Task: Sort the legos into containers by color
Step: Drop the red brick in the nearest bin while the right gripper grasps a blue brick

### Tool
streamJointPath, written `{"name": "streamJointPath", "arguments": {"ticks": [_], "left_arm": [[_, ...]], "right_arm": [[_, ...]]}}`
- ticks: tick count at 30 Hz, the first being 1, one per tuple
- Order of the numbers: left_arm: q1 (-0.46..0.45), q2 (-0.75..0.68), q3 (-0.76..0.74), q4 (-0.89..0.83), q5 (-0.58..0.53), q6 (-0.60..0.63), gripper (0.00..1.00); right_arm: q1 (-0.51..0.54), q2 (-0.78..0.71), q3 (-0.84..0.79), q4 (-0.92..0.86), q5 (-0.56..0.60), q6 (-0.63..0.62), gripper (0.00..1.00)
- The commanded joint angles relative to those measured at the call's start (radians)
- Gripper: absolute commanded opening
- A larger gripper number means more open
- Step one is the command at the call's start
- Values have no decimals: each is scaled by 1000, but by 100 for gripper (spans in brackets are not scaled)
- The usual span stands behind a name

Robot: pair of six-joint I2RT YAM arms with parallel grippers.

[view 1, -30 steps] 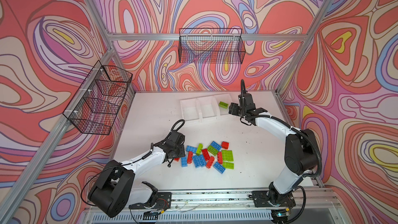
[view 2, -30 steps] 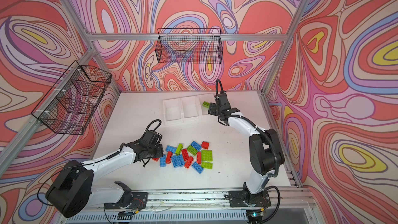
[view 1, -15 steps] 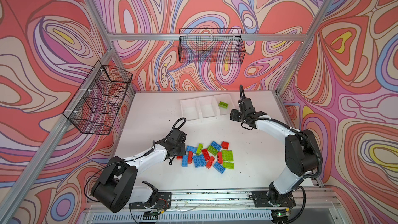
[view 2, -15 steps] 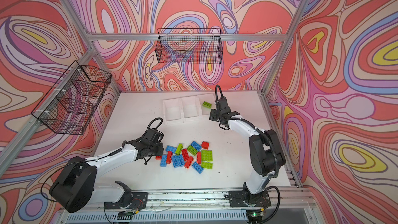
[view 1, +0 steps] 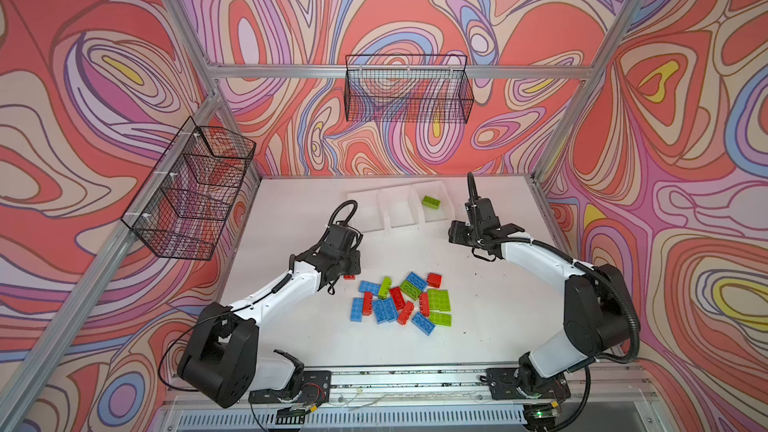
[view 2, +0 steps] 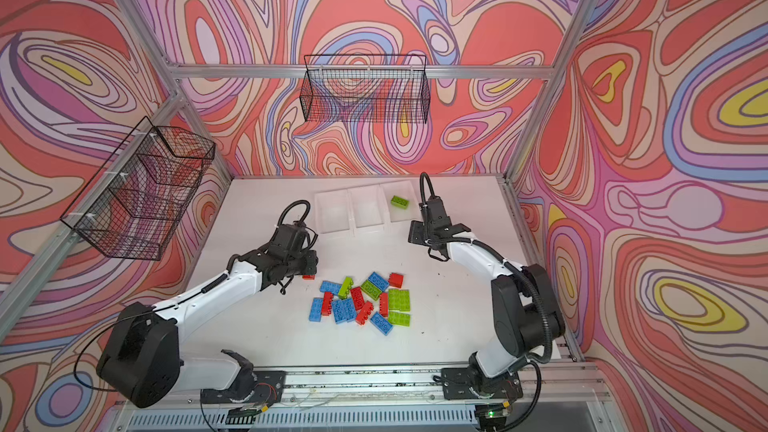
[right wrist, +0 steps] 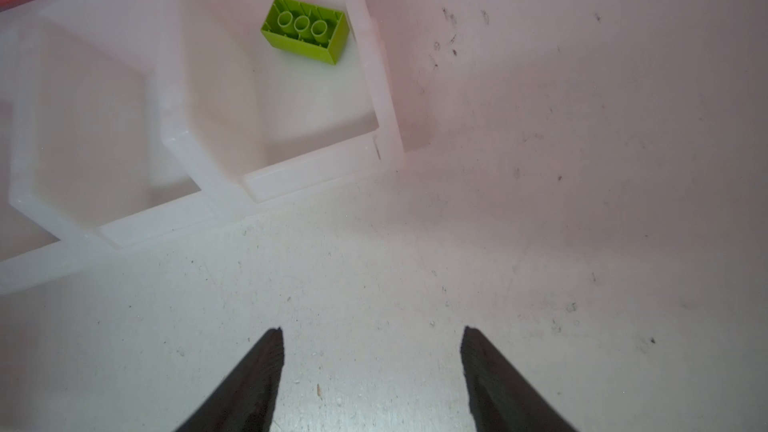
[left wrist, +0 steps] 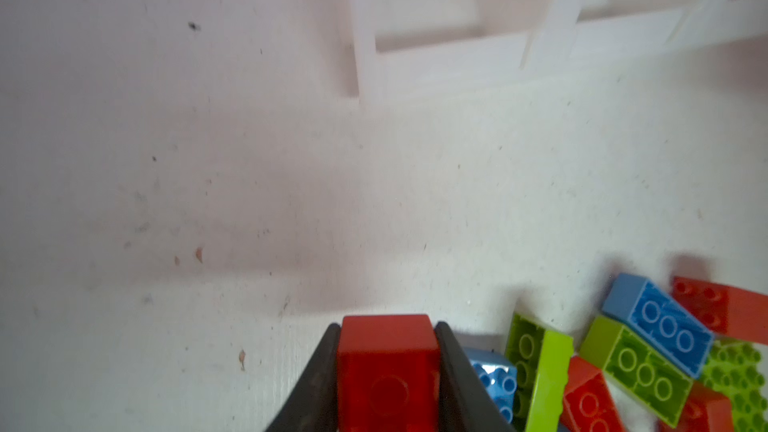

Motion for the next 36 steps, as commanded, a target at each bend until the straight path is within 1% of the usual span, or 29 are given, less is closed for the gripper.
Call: {"name": "streamJointPath", "arguments": {"ticks": [1,4,6,13,16,19,26,31,36], "left_arm": [[37,54,98,-3,-1,89,25],[63,135,194,43,16,122,25],[72,208,275,55,16,132,25],[99,495,582,38,26,157,25],[119,600,692,-3,44,148,25],[127,670,758,-8,40,147,26],[139,808,895,-25,15,142,29],[141,876,980,-56,14,119,37],[144,892,1001,-66,18,76,63]], "right_arm": [[-3,-48,-54,-15,1,30,71],[-3,-72,-81,-13,-6,39,71],[1,-80,-90,-10,-40,31,70],[94,-128,-86,-19,-132,-109,70],[140,-120,-70,-53,-131,-177,70],[175,-95,-48,-98,-134,-229,70],[226,-31,9,-134,-141,-301,71],[268,41,64,-161,-138,-365,70],[303,120,129,-208,-125,-423,70]]}}
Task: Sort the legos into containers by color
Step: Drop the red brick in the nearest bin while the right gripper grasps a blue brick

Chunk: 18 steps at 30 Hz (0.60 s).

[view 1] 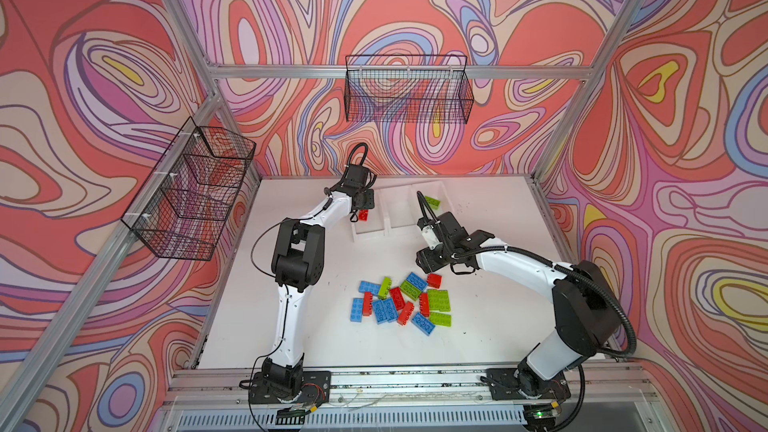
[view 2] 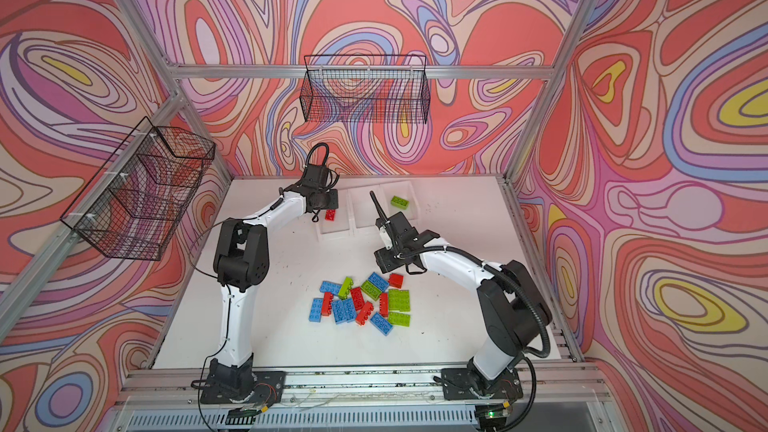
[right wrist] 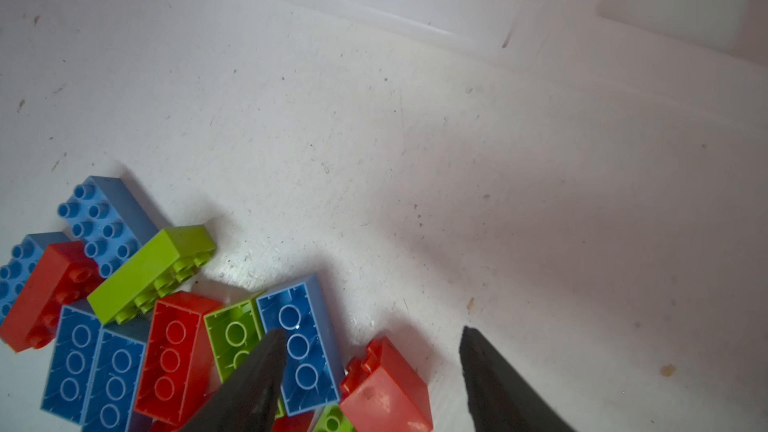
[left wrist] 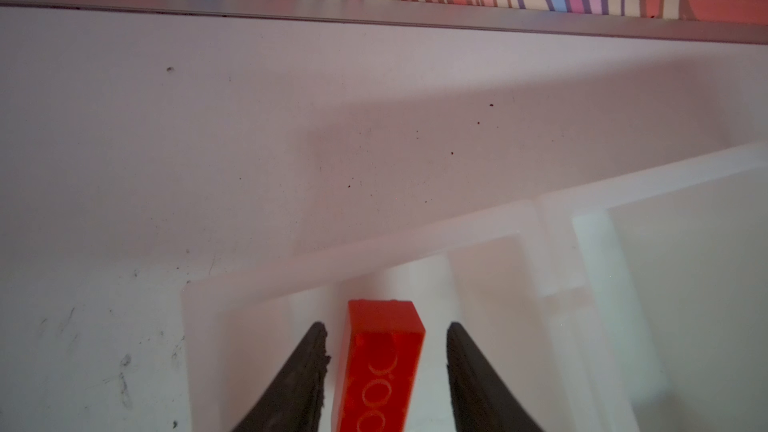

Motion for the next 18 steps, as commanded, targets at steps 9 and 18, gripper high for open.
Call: {"name": "streamJointPath", "arguments": {"ticks": [9,18], "left_arm": [[12,-137,-16,-32,-19,-25,71],[12,-452,-383,81,-29,9,70]], "right_arm": [[64,94,68,-104,-17,-119,65],[87,157,71,-77,-37,-101,65]]}}
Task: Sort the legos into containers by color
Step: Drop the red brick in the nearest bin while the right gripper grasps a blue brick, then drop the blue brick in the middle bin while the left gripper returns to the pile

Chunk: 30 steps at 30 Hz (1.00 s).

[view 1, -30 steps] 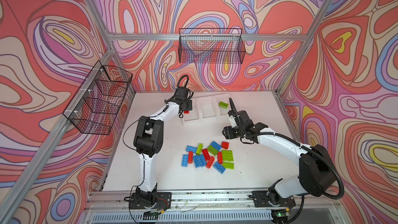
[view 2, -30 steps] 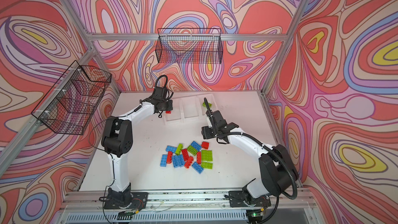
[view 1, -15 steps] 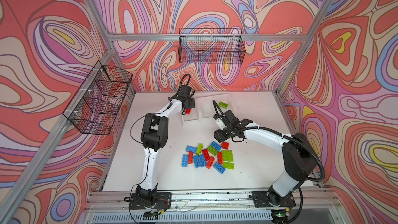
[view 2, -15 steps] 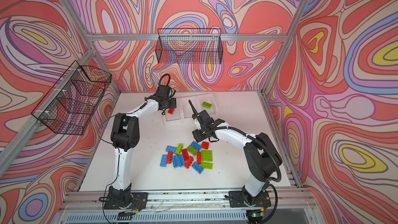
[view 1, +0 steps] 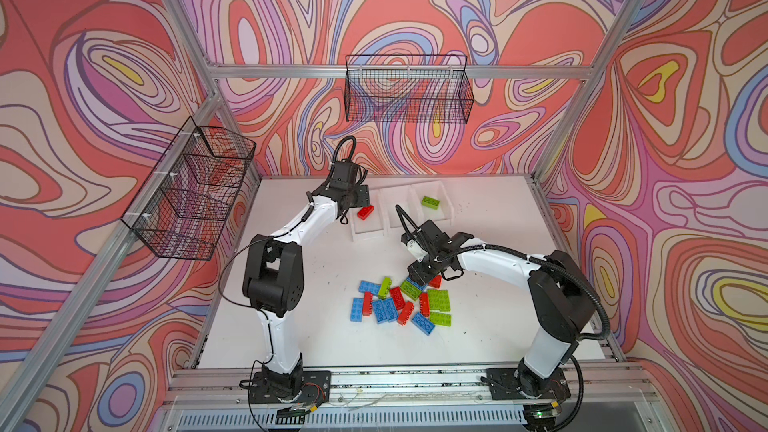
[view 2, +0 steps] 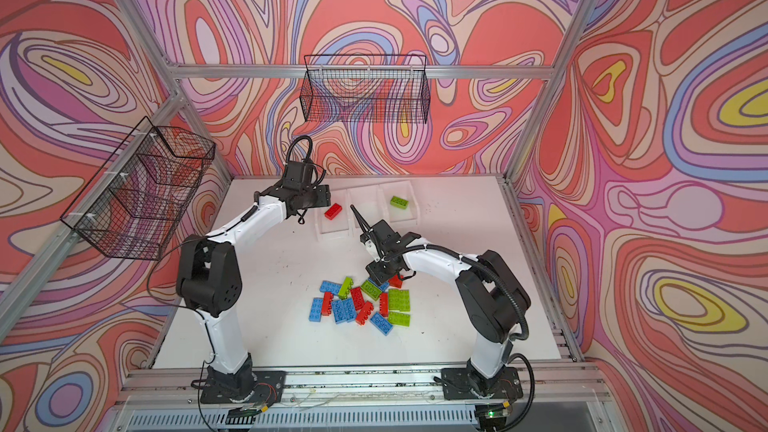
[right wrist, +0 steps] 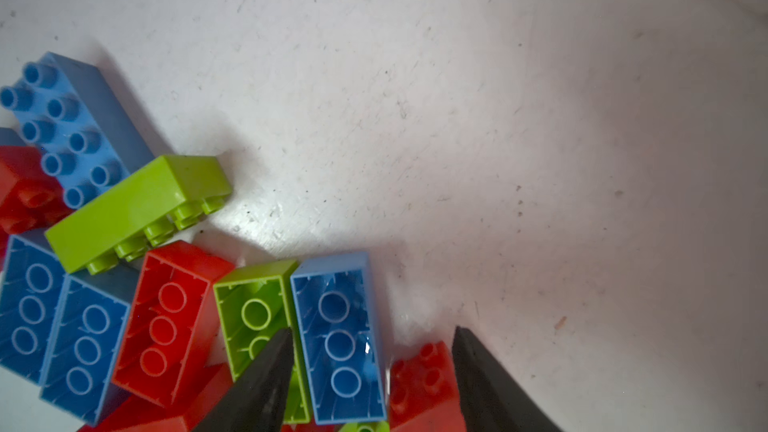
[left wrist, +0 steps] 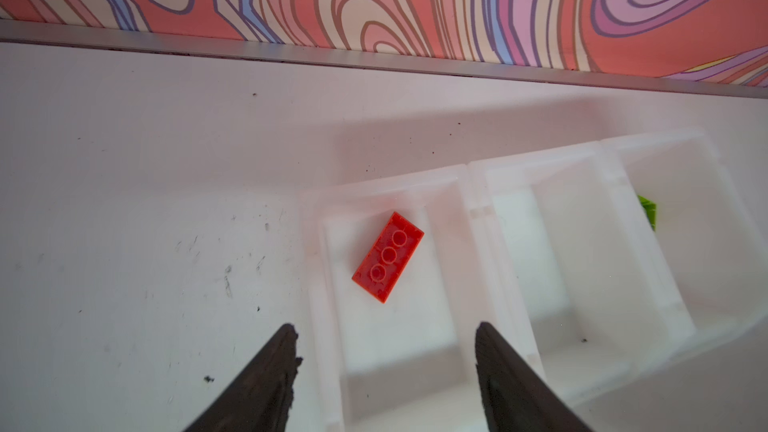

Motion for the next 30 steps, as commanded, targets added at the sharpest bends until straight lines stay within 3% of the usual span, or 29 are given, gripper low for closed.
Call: {"name": "streamJointPath", "arguments": {"ticks": [1,7,14,25,30], "left_arm": [[6,-110,-125,46,-18,12,70],[6,-246,-271,53,-22,-2,69],[6,-316,-336,53,-35,-7,68],[6,-357,-370,33,-41,-2,68],[6,-407,-414,15,-49,-12,68]], "right_arm": [[10,40,25,9,-26,-9,64],[12,68,31,9,-12,-20,55],[11,100,41,42,20,7,40],[11,146,108,22,94,75,35],[-1,137,135,19,118,122,26]]}}
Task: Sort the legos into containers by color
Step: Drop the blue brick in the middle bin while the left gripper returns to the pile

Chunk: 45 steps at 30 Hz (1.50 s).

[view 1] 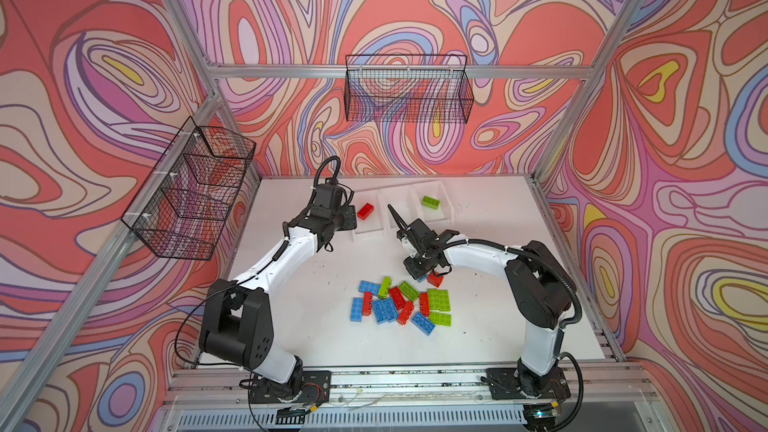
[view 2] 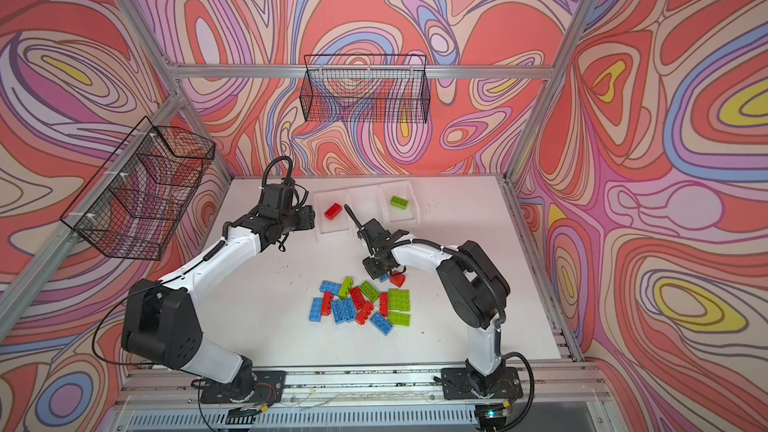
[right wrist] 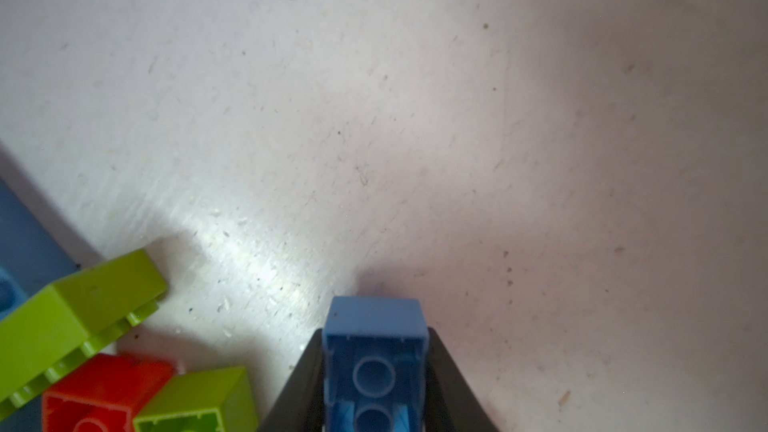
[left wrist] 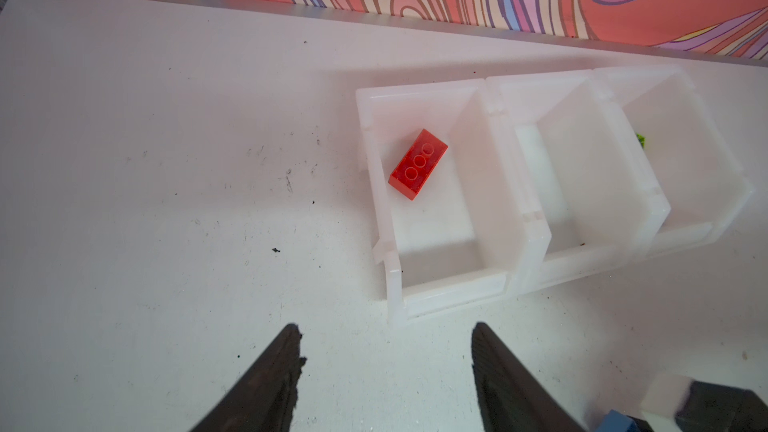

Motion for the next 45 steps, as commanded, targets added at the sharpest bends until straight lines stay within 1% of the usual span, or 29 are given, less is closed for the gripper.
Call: {"name": "streamJointPath", "arguments": {"ticks": [1,6,9,12,15,18,23,28,33,35,36,37,39,42,45], "left_arm": [[6,-64,-37,-27,-17,-13,68],[-1,-154,-110,-90,-11,-34,68],[-21,-241,-197,-106,-31,-55,68],[-44,-320,-275,-132,-47,-104,69],[-82,-385,-345,-163,-71,-156,69],[-127,-435,-406,-185,-84,-211,69],[-209,-471,-490,-196,-111,-293,69],[-252,-467,-554,-171,-110,-351,69],[-284,-446,-575,-165,-96,-373,69],[-292,-435,-585,-150,-89,-375,69],[-295,-428,-587,-139,-84,-378,69],[-298,-420,-585,-135,-77,-382,69],[-309,-409,-576,-129,-67,-386,69],[-341,-395,-562,-120,-52,-385,68],[-392,-378,-545,-137,-58,-397,66]], "right_arm": [[-12,2,49,-12,32,44,26],[-60,-32,142,-18,23,75,27],[-101,-5,231,-19,20,94,28],[-141,38,317,7,20,124,29],[-171,98,409,39,32,141,31],[-187,187,534,41,33,146,32],[-193,348,720,41,18,166,35],[-207,437,776,103,-7,234,36],[-206,495,810,159,-41,266,41],[-207,518,824,168,-46,266,48],[-208,525,832,168,-46,263,55],[-207,530,836,166,-49,264,59],[-208,526,835,169,-49,264,64],[-210,492,800,186,-42,260,64],[-218,436,747,206,-40,257,64]]}}
